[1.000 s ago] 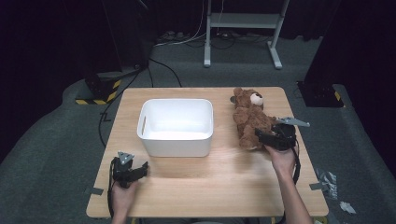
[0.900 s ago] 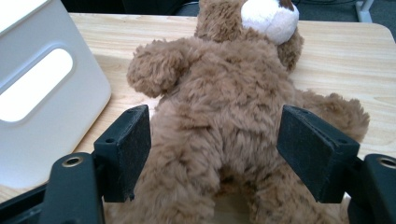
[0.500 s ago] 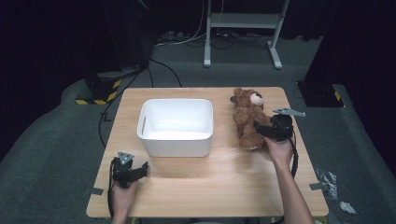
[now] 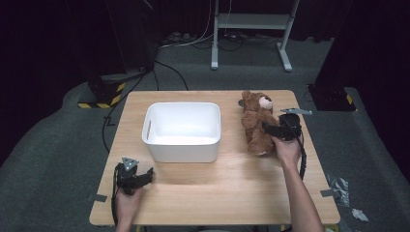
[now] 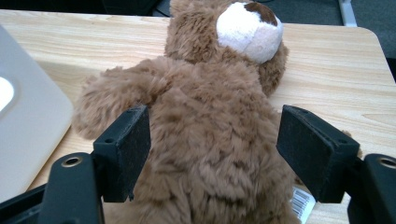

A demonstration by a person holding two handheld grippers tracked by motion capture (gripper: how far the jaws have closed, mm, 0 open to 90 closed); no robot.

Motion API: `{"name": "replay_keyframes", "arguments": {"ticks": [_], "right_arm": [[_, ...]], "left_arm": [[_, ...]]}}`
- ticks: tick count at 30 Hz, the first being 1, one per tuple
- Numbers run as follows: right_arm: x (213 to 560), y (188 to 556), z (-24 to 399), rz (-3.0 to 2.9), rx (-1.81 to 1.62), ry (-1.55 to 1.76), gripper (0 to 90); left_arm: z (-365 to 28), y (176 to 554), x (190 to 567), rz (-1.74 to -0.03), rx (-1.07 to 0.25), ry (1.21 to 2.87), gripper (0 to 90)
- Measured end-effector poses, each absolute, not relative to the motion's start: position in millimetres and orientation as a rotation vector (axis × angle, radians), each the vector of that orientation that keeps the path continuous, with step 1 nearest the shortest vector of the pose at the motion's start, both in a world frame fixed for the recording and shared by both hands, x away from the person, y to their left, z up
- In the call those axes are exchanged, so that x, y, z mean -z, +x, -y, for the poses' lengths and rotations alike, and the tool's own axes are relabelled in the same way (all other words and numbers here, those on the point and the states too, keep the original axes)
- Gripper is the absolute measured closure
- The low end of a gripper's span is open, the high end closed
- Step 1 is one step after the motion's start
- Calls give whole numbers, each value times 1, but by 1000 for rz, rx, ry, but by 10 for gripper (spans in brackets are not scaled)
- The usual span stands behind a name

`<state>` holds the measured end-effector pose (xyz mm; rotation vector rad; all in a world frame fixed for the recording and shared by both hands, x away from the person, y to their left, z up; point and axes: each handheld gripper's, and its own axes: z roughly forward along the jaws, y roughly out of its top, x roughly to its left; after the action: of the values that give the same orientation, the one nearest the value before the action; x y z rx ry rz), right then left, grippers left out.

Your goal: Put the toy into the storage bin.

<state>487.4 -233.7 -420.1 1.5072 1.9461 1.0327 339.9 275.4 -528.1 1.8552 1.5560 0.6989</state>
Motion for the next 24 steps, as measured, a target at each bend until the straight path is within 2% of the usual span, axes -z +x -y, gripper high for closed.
{"name": "replay_keyframes", "arguments": {"ticks": [24], "right_arm": [[412,530,216,-1969,-977,1538,226]], "left_arm": [[-275,340,528,-1559,-700,1854,225]]}}
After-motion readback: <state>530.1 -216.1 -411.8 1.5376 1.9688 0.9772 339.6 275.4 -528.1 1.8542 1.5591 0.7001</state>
